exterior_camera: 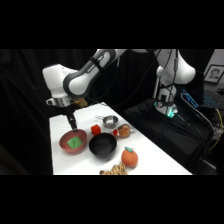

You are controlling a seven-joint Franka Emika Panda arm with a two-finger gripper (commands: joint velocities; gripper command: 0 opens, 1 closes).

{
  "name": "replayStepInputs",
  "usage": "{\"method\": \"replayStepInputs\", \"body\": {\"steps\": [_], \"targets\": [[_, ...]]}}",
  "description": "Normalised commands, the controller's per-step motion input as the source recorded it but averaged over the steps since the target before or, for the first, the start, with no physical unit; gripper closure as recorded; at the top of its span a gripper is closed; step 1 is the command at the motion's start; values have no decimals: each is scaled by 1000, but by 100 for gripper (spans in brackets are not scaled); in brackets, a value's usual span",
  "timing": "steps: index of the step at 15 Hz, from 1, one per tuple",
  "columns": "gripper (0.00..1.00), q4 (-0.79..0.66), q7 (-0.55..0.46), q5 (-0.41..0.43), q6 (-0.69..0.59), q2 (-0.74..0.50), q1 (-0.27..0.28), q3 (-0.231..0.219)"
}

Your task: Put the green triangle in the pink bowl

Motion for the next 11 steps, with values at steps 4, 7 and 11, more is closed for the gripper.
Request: {"method": "replayStepInputs", "body": {"steps": [4,7,11], "targets": [[0,-370,146,-72,-137,-443,94,-81],[0,-344,126,-85,-75,-418,89,-87],[0,-319,140,-99,-26,-385,111,-83]]}}
